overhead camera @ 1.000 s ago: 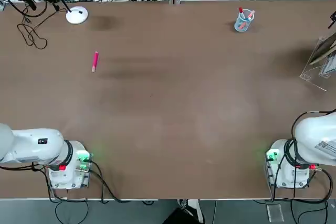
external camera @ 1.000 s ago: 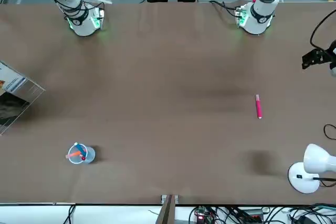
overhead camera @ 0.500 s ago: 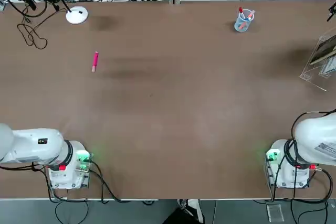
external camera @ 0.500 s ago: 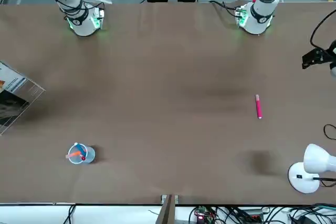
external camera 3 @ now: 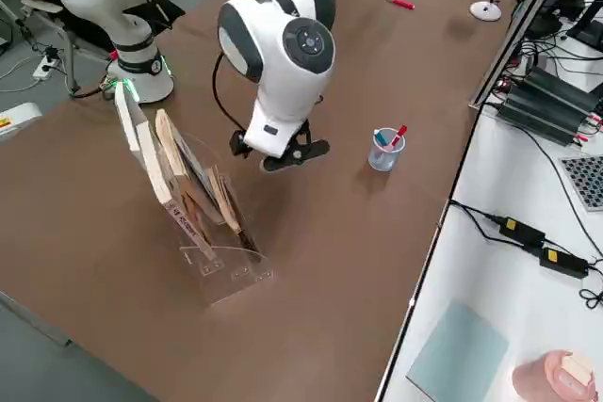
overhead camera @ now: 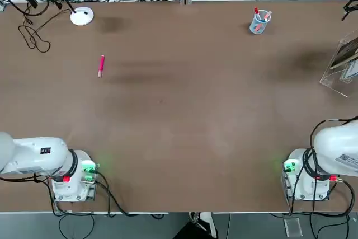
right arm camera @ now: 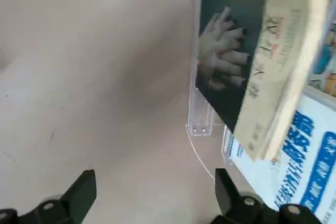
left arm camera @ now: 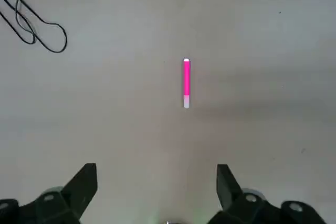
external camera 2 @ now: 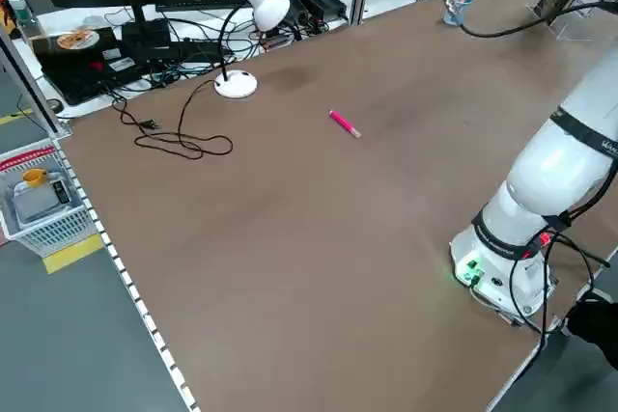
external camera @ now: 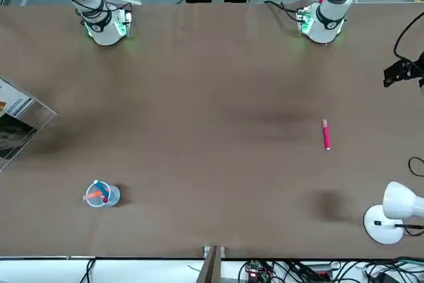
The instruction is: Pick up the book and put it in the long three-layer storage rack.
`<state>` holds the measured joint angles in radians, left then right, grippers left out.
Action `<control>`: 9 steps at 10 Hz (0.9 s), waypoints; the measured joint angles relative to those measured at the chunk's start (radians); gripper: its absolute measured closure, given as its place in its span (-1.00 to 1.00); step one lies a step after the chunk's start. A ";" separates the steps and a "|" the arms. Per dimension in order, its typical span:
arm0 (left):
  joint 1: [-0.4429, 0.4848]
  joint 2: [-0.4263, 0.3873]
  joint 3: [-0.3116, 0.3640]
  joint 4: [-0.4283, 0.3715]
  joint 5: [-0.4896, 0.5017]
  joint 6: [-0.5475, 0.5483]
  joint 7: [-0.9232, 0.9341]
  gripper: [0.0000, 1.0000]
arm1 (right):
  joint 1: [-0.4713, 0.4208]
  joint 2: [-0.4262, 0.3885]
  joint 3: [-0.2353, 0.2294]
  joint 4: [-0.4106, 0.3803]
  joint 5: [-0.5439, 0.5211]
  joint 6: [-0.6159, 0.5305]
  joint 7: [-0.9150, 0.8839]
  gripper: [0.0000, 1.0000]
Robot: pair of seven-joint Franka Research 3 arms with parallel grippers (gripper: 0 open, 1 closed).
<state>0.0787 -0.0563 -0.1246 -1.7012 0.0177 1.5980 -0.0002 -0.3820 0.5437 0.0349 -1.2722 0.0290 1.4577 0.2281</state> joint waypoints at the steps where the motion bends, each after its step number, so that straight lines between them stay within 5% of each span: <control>1: 0.000 0.000 0.000 0.004 0.000 0.000 0.000 -1.00 | 0.014 0.000 0.002 0.000 0.000 0.009 -0.032 -1.00; 9: 0.034 0.018 0.003 0.042 -0.026 0.000 -0.019 -1.00 | 0.147 -0.002 0.006 0.001 -0.001 0.082 -0.210 -1.00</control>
<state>0.1125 -0.0383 -0.1219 -1.6588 -0.0081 1.5981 -0.0188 -0.2354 0.5419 0.0411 -1.2715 0.0276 1.5400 0.0184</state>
